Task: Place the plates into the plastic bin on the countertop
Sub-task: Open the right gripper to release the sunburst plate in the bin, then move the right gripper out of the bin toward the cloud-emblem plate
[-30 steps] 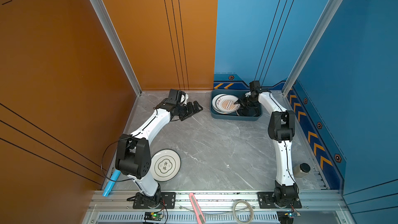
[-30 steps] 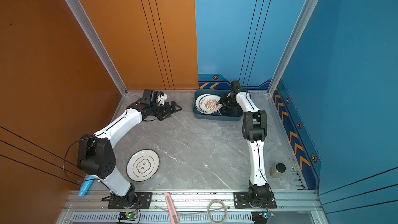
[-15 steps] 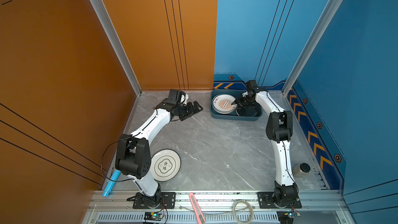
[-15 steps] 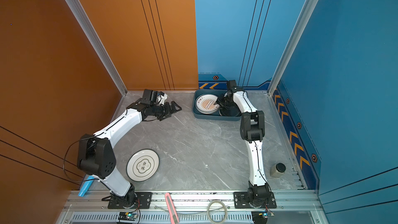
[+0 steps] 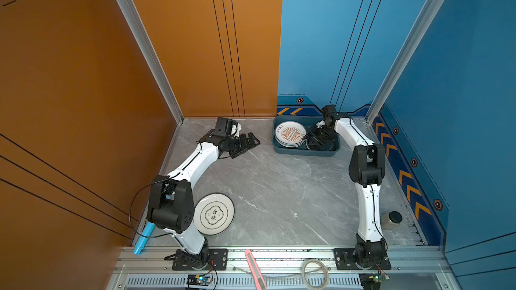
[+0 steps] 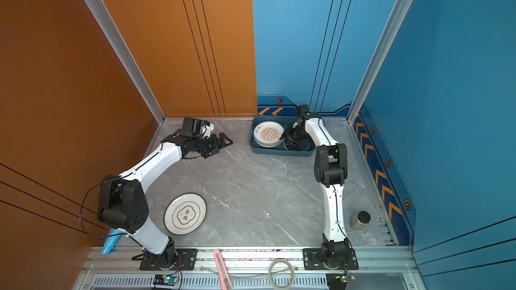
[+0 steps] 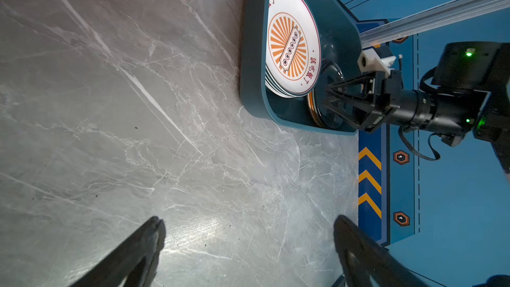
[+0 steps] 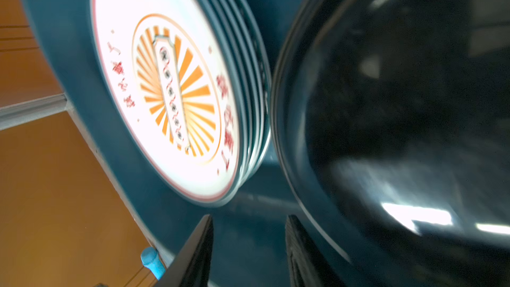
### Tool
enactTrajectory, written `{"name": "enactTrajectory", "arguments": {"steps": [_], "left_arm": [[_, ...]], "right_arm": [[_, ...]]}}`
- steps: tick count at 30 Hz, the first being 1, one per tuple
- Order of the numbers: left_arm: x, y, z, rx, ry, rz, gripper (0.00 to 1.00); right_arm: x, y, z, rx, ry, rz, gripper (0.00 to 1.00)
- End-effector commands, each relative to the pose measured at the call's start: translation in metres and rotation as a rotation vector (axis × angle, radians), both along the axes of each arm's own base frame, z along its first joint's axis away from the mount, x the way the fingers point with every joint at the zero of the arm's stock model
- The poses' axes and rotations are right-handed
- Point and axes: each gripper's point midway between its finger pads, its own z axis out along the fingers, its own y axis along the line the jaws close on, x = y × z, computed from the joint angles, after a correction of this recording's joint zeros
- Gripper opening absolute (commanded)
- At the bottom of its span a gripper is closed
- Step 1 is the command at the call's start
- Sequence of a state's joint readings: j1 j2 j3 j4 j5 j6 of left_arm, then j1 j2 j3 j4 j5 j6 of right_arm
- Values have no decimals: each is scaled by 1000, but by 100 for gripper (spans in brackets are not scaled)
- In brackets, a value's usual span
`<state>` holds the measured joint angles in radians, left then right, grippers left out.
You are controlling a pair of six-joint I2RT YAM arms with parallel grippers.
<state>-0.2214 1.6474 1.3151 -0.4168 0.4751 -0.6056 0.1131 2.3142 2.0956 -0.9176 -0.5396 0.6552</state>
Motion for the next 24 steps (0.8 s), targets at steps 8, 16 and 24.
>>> {"name": "enactTrajectory", "arguments": {"steps": [8,16,24], "left_arm": [[-19,54,29,11,-28,120,98],[-48,98,31,34,1,229,98],[-76,101,23,-5,37,262,98]], "right_arm": [[-74,61,120,140,-233,283,48],[-173,168,86,213,-174,555,48],[-240,262,45,316,-110,668,47]]}}
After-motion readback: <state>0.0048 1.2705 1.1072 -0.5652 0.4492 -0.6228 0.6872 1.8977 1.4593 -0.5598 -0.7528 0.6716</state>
